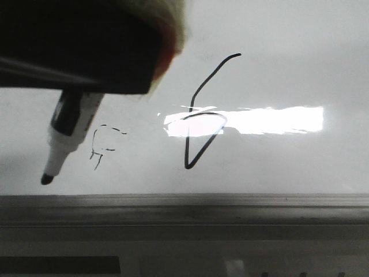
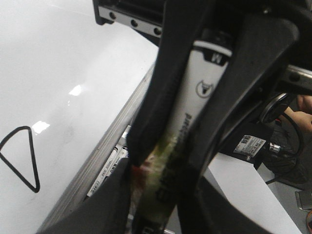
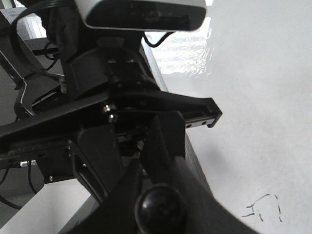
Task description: Write number 6 on whiteboard
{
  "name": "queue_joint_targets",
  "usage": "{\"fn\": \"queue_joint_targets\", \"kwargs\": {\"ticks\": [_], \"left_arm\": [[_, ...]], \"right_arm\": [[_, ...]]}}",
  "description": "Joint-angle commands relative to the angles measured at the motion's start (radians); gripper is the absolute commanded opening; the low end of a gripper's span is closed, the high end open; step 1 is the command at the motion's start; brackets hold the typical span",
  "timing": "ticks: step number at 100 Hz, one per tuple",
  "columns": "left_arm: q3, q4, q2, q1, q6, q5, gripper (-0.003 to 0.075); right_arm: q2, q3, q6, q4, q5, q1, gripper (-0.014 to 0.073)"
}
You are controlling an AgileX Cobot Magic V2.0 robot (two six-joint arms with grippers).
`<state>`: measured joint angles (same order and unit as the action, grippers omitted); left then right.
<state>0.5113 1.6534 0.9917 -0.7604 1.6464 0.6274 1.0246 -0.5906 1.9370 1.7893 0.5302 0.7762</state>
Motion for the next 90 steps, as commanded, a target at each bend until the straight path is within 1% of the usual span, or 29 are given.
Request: {"fn": "queue_joint_targets", "kwargs": {"ticks": [1, 17, 36, 39, 43, 47, 51, 54, 58, 69, 90], "left_arm": [[0.033, 0.035, -0.005, -0.006, -0.030, 0.044, 0.0160], [0.033, -0.096, -0.005, -0.006, -0.157, 0.046, 0.0160], [0.048, -0.117, -0.005, -0.006, -0.164, 0.059, 0.0169], [0.054, -0.128, -0.005, -0.006, -0.164, 0.067, 0.0188], [0.066, -0.135, -0.005, -0.006, -0.165, 0.074, 0.0237], [0.074, -0.144, -0.005, -0.006, -0.182, 0.074, 0.0305], [0.083, -0.150, -0.005, -0.006, -0.198, 0.072, 0.0349], [0.087, -0.161, -0.005, -0.006, -0.213, 0.072, 0.0373], [0.092, -0.173, -0.005, -0.006, -0.223, 0.074, 0.0387], [0.094, -0.186, -0.005, -0.006, -0.241, 0.074, 0.0369], [0.094, -0.242, -0.005, -0.006, -0.267, 0.101, 0.0222]], "right_arm": [[-0.007, -0.027, -0.001, 0.025, 0.014, -0.003, -0.0071], [-0.007, -0.027, -0.001, 0.025, 0.003, -0.003, -0.0071], [-0.007, -0.027, -0.001, 0.025, -0.014, -0.003, -0.0071], [-0.007, -0.027, -0.001, 0.025, -0.017, -0.003, -0.0071], [-0.007, -0.027, -0.001, 0.025, -0.019, -0.003, -0.0071], [-0.007, -0.027, -0.001, 0.025, -0.021, -0.003, -0.0071], [-0.007, -0.027, -0.001, 0.025, -0.023, -0.003, -0.0071], [-0.007, -0.027, -0.001, 0.025, -0.023, -0.003, -0.0071], [-0.007, -0.027, -0.001, 0.025, -0.023, -0.003, -0.0071], [-0.007, -0.027, -0.001, 0.025, -0.030, -0.003, -0.0071], [-0.007, -0.027, -0.001, 0.025, -0.049, -0.003, -0.0071]]}}
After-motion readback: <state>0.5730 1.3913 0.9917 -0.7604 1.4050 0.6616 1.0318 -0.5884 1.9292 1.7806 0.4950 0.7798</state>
